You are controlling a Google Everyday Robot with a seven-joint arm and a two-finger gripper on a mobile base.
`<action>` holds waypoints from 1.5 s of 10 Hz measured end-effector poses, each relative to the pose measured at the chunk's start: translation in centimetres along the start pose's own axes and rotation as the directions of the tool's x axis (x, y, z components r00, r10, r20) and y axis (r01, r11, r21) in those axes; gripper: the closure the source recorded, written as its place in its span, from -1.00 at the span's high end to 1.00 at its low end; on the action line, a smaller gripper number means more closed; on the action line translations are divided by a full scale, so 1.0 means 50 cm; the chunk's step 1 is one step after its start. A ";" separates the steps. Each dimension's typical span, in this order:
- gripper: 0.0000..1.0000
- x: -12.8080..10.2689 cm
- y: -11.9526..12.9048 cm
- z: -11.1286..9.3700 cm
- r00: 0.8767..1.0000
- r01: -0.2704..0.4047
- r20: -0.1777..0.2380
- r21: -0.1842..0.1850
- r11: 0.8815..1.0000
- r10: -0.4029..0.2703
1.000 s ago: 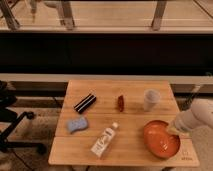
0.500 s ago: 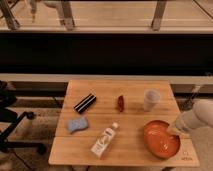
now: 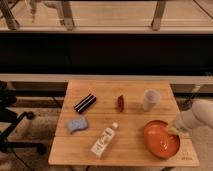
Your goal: Push the ceramic bowl across the table
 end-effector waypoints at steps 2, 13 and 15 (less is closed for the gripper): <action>-0.94 -0.011 -0.012 0.004 1.000 -0.012 0.005 -0.005 1.000 0.012; -0.93 -0.041 -0.016 0.012 0.998 -0.043 0.043 -0.010 0.999 0.044; -0.93 -0.049 -0.026 0.011 0.997 -0.052 0.051 -0.011 0.999 0.053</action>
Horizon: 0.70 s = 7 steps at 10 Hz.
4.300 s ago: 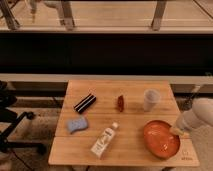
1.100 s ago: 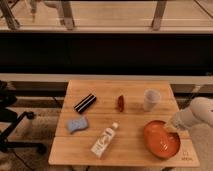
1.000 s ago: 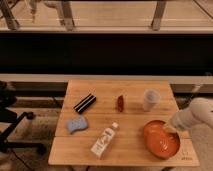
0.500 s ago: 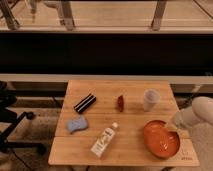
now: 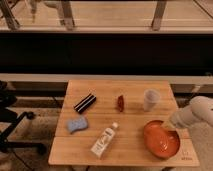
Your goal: Push the ceramic bowl across the table
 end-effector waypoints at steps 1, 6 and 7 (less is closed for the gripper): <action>-0.93 0.009 -0.007 -0.003 1.000 -0.005 -0.002 -0.004 1.000 0.005; -0.64 0.016 -0.022 -0.006 1.000 -0.023 0.010 -0.014 1.000 0.023; -0.41 -0.005 -0.023 0.000 1.000 -0.011 0.014 -0.014 1.000 0.011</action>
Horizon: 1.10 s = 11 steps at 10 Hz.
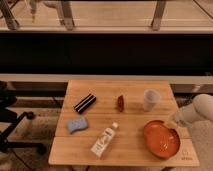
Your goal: Push the ceramic bowl across the table
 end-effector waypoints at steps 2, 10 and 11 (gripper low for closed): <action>-0.05 0.001 0.006 0.000 1.000 0.000 0.001 0.001 1.000 0.000; -0.12 -0.031 0.015 0.005 1.000 -0.001 0.019 -0.014 1.000 0.001; -0.05 -0.030 0.012 0.005 1.000 -0.007 0.022 -0.018 1.000 0.008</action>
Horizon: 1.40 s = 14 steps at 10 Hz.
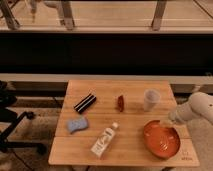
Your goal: Push the ceramic bowl across the table
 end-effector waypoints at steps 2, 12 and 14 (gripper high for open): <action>-0.23 0.010 -0.019 -0.009 1.000 -0.014 0.010 -0.002 1.000 0.014; -0.31 0.006 -0.016 -0.008 0.999 -0.035 0.032 -0.021 0.999 0.036; -0.01 0.012 -0.029 -0.011 0.998 -0.048 0.044 -0.014 0.999 0.049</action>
